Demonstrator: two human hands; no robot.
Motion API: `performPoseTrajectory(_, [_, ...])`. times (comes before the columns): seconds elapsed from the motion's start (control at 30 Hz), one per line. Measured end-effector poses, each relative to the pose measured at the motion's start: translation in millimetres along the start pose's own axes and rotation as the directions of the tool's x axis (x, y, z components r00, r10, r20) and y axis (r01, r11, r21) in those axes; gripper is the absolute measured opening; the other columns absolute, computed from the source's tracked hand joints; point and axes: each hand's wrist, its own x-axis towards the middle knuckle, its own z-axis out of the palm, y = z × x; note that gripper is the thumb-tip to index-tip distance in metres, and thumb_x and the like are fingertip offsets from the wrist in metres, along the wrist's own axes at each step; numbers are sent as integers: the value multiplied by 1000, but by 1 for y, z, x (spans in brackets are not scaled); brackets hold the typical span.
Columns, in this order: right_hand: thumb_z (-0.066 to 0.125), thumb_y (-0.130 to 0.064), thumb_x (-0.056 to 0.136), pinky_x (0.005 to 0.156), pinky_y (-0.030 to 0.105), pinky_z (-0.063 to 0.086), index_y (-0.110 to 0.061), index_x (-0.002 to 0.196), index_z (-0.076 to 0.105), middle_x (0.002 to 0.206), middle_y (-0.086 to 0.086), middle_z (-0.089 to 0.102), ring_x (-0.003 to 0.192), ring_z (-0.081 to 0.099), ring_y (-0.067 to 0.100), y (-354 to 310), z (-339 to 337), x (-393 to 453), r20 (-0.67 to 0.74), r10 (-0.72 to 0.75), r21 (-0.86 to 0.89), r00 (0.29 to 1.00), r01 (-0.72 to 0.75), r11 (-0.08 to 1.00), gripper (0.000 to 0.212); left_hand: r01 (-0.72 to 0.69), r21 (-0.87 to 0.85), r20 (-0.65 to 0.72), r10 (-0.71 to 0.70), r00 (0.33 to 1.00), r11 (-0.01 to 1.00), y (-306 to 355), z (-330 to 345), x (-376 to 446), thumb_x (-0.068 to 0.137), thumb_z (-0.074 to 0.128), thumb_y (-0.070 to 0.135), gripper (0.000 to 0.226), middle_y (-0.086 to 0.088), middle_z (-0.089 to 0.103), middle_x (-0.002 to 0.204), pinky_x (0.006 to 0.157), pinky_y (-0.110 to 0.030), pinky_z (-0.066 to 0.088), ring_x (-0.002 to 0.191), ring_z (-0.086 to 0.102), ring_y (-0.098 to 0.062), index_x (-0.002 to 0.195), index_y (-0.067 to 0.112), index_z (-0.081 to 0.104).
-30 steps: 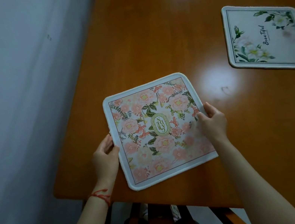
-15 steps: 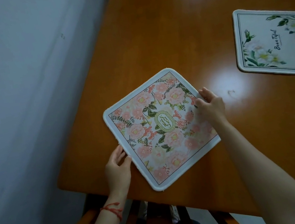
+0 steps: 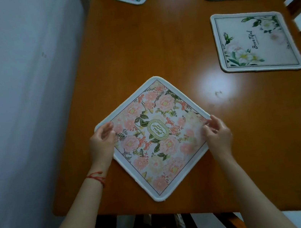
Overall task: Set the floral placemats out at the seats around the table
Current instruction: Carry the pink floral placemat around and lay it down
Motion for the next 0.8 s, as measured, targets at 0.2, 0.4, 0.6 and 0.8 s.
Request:
performPoseTrajectory(0.2, [57, -7, 87, 79, 43, 56, -7, 130, 48, 122, 13, 59, 104, 60, 29, 19, -2, -35, -89, 86, -50, 992, -90, 995, 43, -126, 141, 66, 117, 991, 982, 13, 9, 36, 93, 46, 4, 35, -8, 55, 129, 59, -1, 46, 93, 54, -7, 128, 7, 50])
performPoseTrajectory(0.4, [59, -10, 87, 78, 22, 45, -10, 130, 48, 122, 7, 57, 100, 50, 10, 26, 0, -63, -115, 153, -23, 982, -156, 987, 45, -195, 254, 165, 156, 974, 947, 10, 14, 64, 93, 47, 7, 38, -10, 51, 135, 69, 1, 41, 100, 54, -7, 131, 7, 48])
performPoseTrajectory(0.6, [59, -9, 88, 79, 23, 46, -9, 130, 49, 119, 6, 59, 100, 52, 10, 25, 5, -69, -126, 188, 34, 974, -185, 982, 44, -220, 281, 232, 156, 960, 934, 8, 15, 72, 90, 51, 4, 41, -10, 52, 134, 100, -27, 39, 123, 49, -21, 131, 5, 48])
performPoseTrajectory(0.8, [59, -9, 88, 73, 21, 49, -9, 130, 49, 119, 7, 60, 100, 54, 11, 15, 7, -50, -125, 159, 36, 979, -156, 987, 44, -168, 241, 222, 114, 968, 956, -1, 9, 64, 90, 51, 4, 44, -11, 50, 136, 94, -39, 50, 119, 52, -24, 134, 7, 44])
